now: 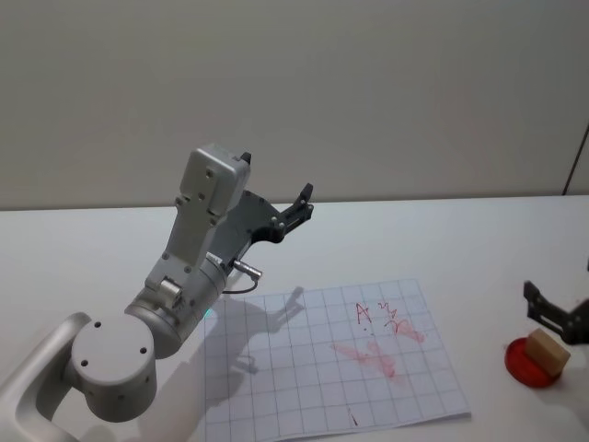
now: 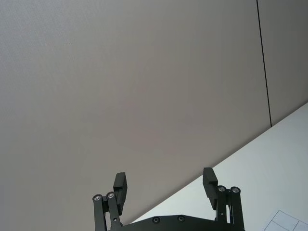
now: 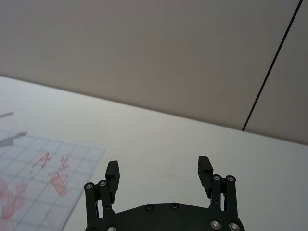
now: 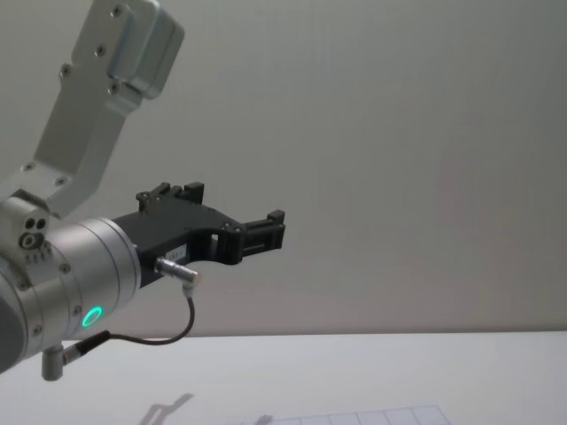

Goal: Use the one hand to pick up the stamp and affix it onto the A4 paper.

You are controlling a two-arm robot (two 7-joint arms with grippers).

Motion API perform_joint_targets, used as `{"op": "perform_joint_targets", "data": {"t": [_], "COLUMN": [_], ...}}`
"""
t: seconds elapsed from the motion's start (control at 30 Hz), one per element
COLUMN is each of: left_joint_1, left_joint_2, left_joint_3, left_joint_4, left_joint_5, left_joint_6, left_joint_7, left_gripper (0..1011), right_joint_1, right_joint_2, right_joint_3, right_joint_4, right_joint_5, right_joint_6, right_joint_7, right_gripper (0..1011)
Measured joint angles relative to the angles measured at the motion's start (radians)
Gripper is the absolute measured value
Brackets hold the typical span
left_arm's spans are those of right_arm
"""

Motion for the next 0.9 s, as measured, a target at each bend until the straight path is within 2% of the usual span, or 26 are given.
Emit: {"op": "perform_joint_targets", "data": {"t": [0.17,0.4,0.67,0.9], "left_joint_1": [0.0,0.0,0.0,0.0], "left_joint_2": [0.0,0.0,0.0,0.0], "left_joint_3": [0.0,0.0,0.0,0.0], "left_joint_4": [0.0,0.0,0.0,0.0], "left_joint_5": [0.0,0.0,0.0,0.0], "left_joint_6": [0.0,0.0,0.0,0.0], "left_joint_7": [0.0,0.0,0.0,0.0], "left_gripper": [1001,1001,1001,1001], "right_joint_1": [-0.051,-0.09,-0.104,-0.084], "right_joint_2": [0.045,0.084,0.106,0.105], "right_joint_3": [0.022,0.041,0.049,0.043], "right_joint_4": [-0.002,0.007,0.024,0.046], "right_joint_5": [0.012,0.019,0.016,-0.001], "right_joint_6": [0.021,0.047,0.066,0.079], "right_joint_7": [0.021,0.052,0.091,0.135], "right_gripper": [1001,1001,1001,1001]}}
